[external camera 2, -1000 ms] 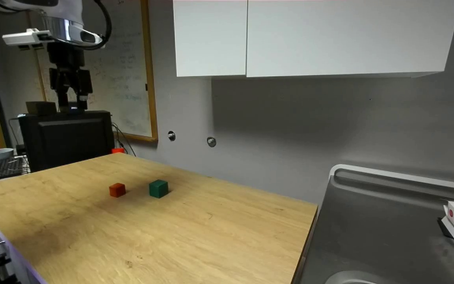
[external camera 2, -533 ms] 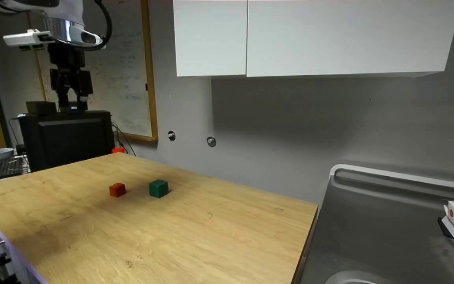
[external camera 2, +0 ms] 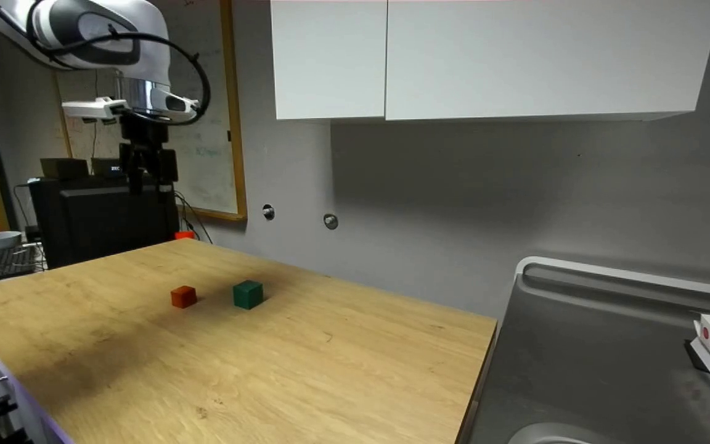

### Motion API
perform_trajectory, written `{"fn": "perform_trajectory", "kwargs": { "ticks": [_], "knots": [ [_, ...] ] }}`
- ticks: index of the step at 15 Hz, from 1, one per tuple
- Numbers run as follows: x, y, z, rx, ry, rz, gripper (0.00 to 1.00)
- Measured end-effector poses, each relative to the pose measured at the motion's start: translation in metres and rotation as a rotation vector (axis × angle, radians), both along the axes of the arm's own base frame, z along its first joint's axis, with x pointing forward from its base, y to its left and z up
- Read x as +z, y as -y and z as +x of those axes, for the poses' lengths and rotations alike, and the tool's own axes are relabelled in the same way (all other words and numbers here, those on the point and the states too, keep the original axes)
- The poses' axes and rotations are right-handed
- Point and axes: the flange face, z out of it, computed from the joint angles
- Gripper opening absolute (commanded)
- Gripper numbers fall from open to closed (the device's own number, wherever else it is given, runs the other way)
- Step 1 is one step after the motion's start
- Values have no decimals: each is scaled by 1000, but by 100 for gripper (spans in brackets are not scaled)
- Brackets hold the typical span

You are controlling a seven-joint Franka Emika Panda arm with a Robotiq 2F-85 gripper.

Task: Place the orange block on top of the green block

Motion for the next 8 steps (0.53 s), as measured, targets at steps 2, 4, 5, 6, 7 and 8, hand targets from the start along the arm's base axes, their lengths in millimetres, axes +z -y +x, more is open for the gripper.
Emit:
{"fn": "perform_trajectory", "kwargs": {
  "ticks": [2,4,5,6,7,8],
  "knots": [
    [-26,-4,20,-17,-22,8,100],
    [-53,-9,39,-41,-57,23,100],
    [-67,-12,48,-53,-79,34,100],
    [-81,-14,57,-62,-103,47,100],
    [-95,-15,65,-71,-126,63,100],
    [-108,-17,73,-80,-149,78,100]
  ]
}}
